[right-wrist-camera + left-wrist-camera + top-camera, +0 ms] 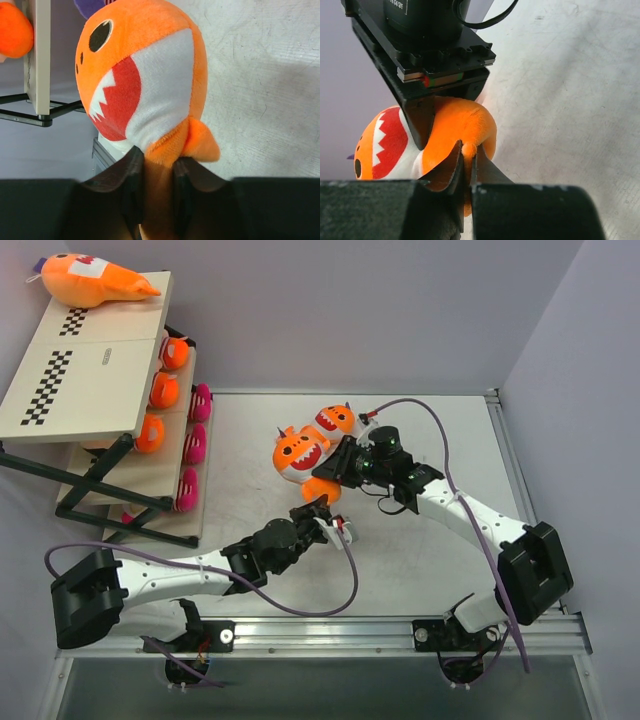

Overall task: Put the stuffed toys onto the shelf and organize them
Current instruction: Pass the stuffed toy from the right arm to the left, then place the stuffed toy onto shelf

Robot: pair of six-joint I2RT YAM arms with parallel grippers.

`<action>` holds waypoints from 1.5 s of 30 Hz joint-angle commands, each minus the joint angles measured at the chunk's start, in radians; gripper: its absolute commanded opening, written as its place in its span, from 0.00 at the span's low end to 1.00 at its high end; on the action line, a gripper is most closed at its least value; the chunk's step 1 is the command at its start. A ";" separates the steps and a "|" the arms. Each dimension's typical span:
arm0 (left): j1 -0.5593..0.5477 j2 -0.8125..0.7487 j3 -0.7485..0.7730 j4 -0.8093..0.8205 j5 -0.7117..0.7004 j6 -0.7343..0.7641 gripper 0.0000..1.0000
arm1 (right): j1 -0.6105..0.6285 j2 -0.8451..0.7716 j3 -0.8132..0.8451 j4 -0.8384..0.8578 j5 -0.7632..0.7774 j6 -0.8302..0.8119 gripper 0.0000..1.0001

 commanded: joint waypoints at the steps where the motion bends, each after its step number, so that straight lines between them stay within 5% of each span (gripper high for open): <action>1: -0.004 -0.053 0.007 0.016 0.027 -0.044 0.02 | 0.008 -0.065 0.061 0.004 0.040 -0.044 0.27; 6: -0.004 -0.082 0.019 -0.003 0.021 -0.075 0.02 | -0.009 -0.081 0.084 -0.060 0.107 -0.093 0.62; 14: -0.004 -0.093 0.042 -0.035 0.011 -0.123 0.02 | -0.084 -0.115 0.137 -0.134 0.164 -0.153 0.91; 19: -0.002 -0.089 0.059 -0.052 -0.006 -0.153 0.02 | -0.153 -0.180 0.175 -0.178 0.184 -0.214 0.95; 29: 0.021 -0.128 0.281 -0.208 -0.061 -0.212 0.03 | -0.215 -0.388 0.160 -0.325 0.457 -0.365 0.96; 45: 0.291 0.065 1.096 -0.664 -0.101 -0.146 0.02 | -0.227 -0.526 0.068 -0.425 0.545 -0.428 0.96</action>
